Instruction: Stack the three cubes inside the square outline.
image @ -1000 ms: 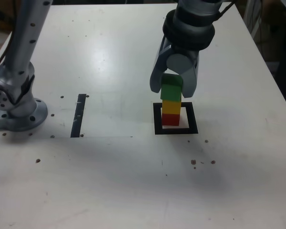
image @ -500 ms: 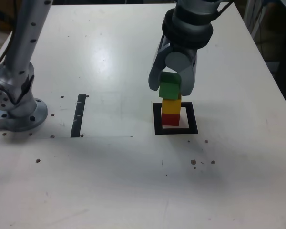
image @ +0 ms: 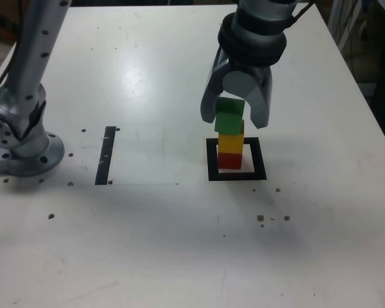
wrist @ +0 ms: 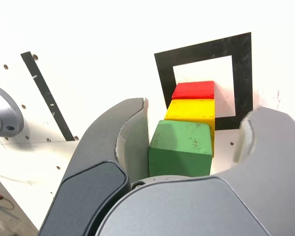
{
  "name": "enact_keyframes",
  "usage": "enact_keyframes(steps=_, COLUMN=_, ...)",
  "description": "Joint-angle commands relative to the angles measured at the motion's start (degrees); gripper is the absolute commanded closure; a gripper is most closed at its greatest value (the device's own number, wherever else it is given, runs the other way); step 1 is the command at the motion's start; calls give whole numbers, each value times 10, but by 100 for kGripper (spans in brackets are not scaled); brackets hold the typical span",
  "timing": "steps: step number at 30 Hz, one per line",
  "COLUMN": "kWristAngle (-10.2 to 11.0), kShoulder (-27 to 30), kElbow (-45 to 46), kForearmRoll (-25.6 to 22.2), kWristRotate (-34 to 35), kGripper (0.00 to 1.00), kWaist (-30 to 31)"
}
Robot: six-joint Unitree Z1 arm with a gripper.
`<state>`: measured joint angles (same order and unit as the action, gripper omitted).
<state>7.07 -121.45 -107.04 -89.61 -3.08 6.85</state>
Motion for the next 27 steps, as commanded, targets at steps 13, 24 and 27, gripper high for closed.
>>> enact_keyframes(steps=13, kWristAngle=-2, kShoulder=168, kElbow=44, kForearmRoll=-16, kWristRotate=21, kGripper=1, kWaist=22)
enact_keyframes(steps=24, kWristAngle=-8, kShoulder=293, kElbow=165, kForearmRoll=-21, kWristRotate=12, kGripper=0, kWaist=-2)
enact_keyframes(steps=27, kWristAngle=-10, kShoulder=308, kElbow=215, kForearmRoll=-15, kWristRotate=7, kGripper=0, kWaist=-13)
